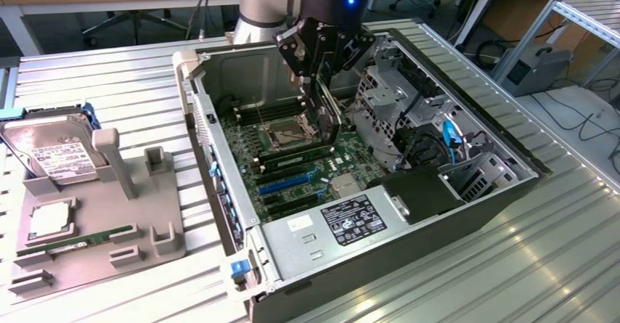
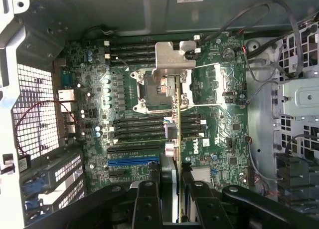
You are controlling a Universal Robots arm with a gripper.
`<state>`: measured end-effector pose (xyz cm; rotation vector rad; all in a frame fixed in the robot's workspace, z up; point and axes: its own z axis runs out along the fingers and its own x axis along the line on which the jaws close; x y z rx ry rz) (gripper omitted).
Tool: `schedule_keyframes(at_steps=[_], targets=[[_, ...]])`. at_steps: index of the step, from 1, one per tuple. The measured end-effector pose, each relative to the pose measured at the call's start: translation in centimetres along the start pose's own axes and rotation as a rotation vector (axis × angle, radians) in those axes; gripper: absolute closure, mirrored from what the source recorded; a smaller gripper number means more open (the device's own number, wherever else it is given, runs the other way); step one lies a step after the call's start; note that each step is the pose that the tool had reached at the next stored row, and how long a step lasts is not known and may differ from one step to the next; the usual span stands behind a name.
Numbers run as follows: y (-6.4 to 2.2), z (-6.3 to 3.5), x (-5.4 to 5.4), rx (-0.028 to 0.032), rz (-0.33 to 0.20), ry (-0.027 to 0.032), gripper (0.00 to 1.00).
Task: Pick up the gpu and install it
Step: 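Pick up the gpu and move the gpu toward the slot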
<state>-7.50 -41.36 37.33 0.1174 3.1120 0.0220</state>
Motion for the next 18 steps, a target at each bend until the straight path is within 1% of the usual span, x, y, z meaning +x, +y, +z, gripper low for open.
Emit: schedule_keyframes(at_steps=[18], targets=[[0.02,1.1,-0.4,0.0,0.0,0.0,0.73]])
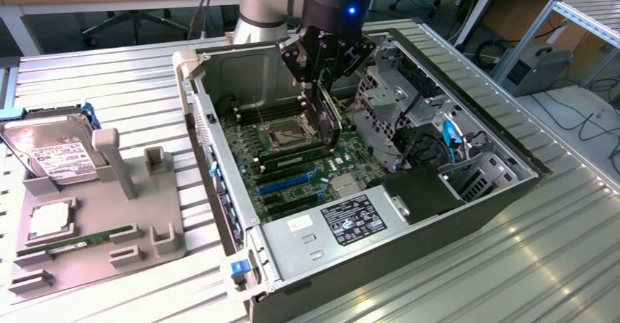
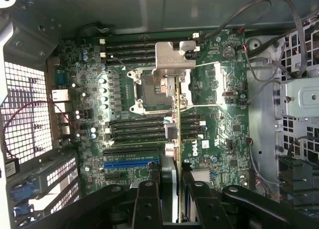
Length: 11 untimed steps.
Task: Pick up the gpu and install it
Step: 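Pick up the gpu and move the gpu toward the slot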
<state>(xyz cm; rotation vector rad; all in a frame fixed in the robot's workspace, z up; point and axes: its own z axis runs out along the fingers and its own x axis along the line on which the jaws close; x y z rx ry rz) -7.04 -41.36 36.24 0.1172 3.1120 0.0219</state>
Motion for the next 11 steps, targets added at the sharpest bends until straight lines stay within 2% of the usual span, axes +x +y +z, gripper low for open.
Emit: schedule_keyframes(at_steps=[11], targets=[[0.02,0.62,-0.34,0.0,0.0,0.0,0.73]])
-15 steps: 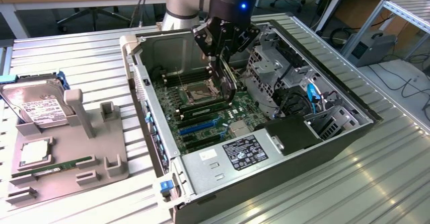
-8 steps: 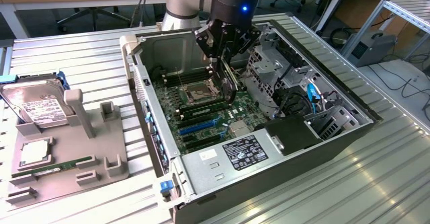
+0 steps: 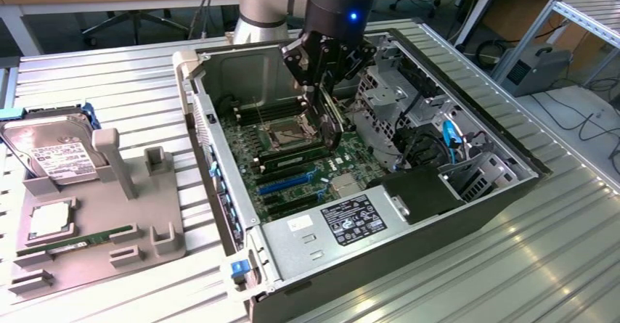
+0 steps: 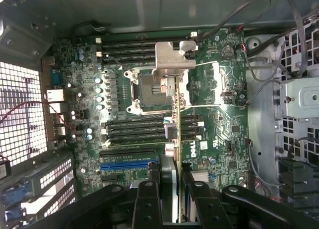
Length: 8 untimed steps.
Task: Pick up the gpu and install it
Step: 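Pick up the gpu and move the gpu toward the slot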
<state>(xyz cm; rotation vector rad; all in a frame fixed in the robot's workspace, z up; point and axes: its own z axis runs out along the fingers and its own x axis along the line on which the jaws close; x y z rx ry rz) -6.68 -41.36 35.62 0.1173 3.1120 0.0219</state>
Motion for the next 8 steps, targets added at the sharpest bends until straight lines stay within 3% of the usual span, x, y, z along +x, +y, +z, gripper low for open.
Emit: schedule_keyframes(at_steps=[8], targets=[[0.0,0.44,-0.11,-0.0001,0.0,0.0,0.73]])
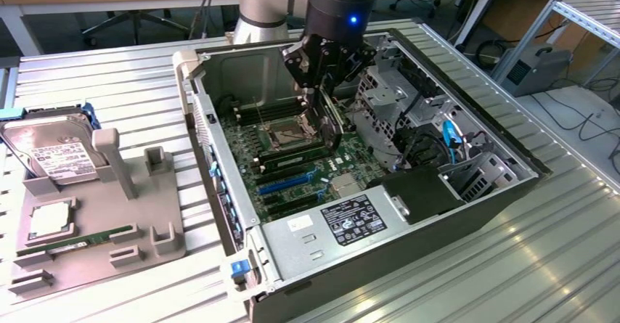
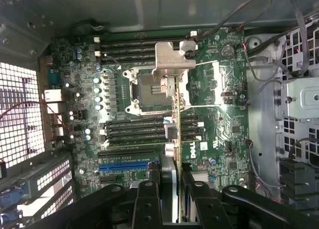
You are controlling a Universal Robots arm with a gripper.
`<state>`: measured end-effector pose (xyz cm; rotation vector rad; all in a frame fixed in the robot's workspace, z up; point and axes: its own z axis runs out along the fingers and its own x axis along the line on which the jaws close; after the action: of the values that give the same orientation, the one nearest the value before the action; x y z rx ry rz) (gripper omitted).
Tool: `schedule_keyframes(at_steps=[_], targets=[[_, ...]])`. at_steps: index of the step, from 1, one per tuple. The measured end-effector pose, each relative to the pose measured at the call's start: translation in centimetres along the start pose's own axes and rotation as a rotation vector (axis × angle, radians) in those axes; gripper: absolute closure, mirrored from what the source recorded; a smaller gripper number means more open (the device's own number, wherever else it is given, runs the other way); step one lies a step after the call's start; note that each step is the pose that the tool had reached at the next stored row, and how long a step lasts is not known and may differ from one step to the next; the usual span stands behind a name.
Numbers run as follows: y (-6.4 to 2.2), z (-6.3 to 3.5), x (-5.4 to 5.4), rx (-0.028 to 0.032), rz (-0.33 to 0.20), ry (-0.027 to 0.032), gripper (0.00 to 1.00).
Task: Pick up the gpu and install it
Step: 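Pick up the gpu and move the gpu toward the slot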
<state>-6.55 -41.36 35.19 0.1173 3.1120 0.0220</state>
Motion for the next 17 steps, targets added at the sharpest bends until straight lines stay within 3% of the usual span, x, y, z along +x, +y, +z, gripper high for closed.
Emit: schedule_keyframes(at_steps=[17], targets=[[0.01,0.95,-0.26,0.0,0.0,0.0,0.73]])
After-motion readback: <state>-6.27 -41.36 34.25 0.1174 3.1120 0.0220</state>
